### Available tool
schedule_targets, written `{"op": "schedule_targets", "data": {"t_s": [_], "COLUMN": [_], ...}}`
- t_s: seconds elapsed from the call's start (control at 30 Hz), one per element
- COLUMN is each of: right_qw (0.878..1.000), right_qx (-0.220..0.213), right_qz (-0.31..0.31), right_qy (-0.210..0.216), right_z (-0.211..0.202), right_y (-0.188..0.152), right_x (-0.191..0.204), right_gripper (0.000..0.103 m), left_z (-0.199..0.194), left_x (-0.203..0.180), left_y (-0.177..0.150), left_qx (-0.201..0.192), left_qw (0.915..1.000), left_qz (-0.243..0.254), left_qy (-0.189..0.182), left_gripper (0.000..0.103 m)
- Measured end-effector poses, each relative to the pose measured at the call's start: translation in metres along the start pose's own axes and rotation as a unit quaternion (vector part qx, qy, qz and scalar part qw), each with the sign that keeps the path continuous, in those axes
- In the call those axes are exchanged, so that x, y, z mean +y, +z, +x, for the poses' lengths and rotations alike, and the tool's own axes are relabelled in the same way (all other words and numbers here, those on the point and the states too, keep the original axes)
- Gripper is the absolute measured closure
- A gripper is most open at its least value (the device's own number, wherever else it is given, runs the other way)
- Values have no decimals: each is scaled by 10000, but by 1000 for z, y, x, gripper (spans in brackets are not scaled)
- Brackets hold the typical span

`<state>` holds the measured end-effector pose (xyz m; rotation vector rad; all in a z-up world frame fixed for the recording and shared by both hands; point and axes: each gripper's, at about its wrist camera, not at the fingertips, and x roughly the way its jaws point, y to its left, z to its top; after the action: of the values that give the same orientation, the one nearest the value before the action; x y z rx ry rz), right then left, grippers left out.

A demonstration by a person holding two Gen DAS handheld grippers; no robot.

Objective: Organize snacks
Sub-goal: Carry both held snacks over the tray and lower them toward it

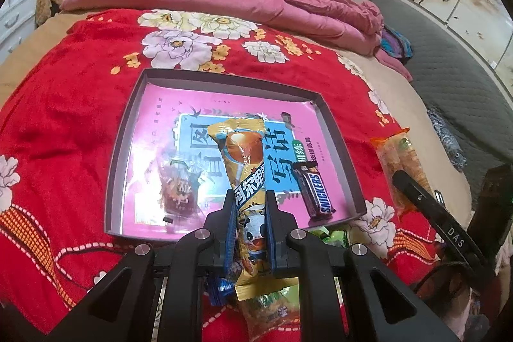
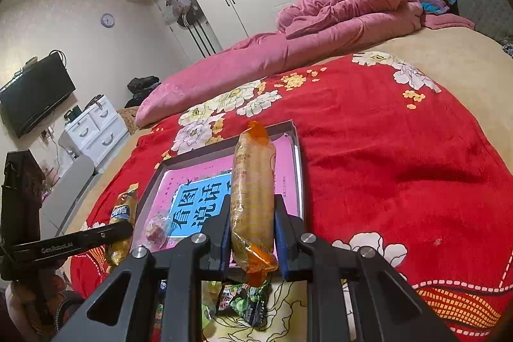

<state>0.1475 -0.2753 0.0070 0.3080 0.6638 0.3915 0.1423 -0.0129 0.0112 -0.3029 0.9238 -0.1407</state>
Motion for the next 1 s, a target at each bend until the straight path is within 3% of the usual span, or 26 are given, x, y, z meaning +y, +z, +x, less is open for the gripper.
{"op": "schedule_targets", "data": {"t_s": [0.67,1.0], "right_qw": [9999,9994], "right_qx": [150,356], "right_qz": [-59,-38], "right_qy": [21,11], "right_z": [50,66], "right_y": [23,19], "right_x": [3,-2], "right_gripper": [80,80], "left_z": [38,61], "left_x": [-6,-9], "left_y": [20,20], "left_qx": [79,258], "left_qw": [9999,9995], "left_qz": [-19,4], "left_qy": [120,166], "left_gripper": [87,87]}}
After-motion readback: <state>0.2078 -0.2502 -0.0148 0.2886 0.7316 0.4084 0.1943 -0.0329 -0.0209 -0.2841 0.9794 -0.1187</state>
